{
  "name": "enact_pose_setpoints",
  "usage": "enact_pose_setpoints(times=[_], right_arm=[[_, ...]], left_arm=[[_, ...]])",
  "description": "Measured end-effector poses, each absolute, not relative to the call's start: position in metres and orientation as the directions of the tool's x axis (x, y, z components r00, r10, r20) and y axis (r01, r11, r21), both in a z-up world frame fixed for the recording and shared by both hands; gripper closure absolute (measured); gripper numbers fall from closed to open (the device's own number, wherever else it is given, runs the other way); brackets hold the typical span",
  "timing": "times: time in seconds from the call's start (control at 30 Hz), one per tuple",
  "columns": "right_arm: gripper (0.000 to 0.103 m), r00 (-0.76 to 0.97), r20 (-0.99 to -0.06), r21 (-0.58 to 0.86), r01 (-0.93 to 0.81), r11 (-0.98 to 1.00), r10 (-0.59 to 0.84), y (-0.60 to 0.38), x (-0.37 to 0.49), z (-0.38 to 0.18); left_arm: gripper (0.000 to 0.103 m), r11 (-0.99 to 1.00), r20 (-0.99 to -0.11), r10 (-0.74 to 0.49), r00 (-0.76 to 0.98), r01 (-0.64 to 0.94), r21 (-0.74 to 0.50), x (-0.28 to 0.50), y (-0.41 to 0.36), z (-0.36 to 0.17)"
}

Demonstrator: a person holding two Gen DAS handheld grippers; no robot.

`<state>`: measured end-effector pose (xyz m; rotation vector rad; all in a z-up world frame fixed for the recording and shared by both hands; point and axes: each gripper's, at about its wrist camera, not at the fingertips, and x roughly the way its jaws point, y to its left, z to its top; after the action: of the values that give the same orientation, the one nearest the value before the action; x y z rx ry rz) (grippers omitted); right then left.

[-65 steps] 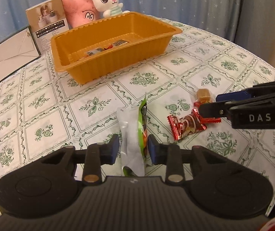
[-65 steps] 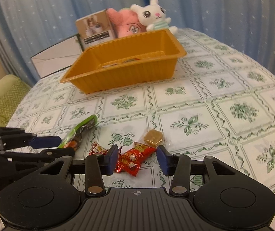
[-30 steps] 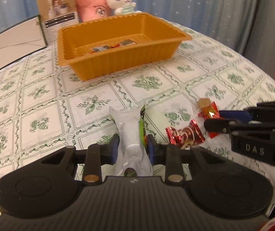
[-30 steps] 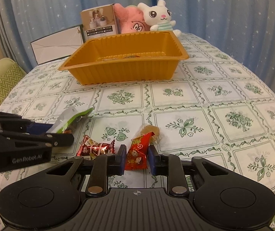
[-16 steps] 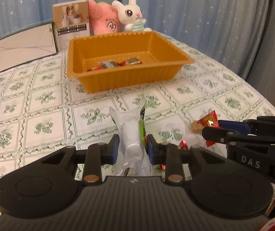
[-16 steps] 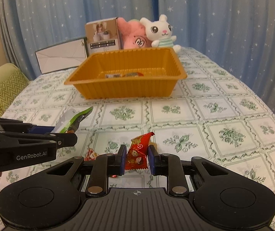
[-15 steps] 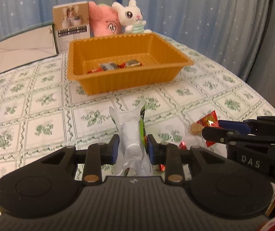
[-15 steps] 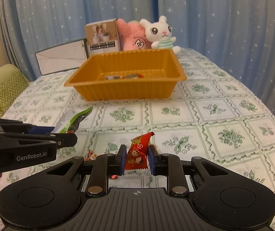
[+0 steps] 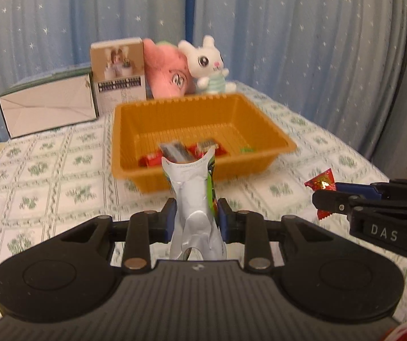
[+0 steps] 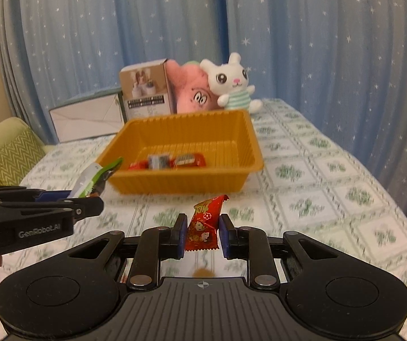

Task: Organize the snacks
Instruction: 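Carry the silver-green pack and red candy over the orange tray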

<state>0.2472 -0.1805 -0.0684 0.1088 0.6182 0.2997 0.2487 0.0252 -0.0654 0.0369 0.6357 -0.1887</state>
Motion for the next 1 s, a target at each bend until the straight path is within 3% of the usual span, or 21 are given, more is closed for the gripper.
enact_pose_setpoints(times=[0.47,0.67,1.0], right_arm=[[0.079,0.793,-0.503,0.209,-0.274,0.939,0.343,-0.191,0.327,-0.039],[0.079,0.797,-0.502,0.211,-0.264,0.941,0.336,-0.186,0.359,-0.043],[0.079,0.794,-0.516,0.208,-0.247,0.946,0.321,-0.175,0.397,-0.053]], left_arm=[[0.076,0.991,-0.538,-0.133,0.832,0.13,-0.044,0.302,0.036,-0.049],[0.076,0.991,-0.531,-0.129,0.837,0.09,-0.099,0.333,0.053,-0.046],[0.076,0.994,-0.516,-0.103,0.85,0.065,-0.091,0.372,0.062,-0.049]])
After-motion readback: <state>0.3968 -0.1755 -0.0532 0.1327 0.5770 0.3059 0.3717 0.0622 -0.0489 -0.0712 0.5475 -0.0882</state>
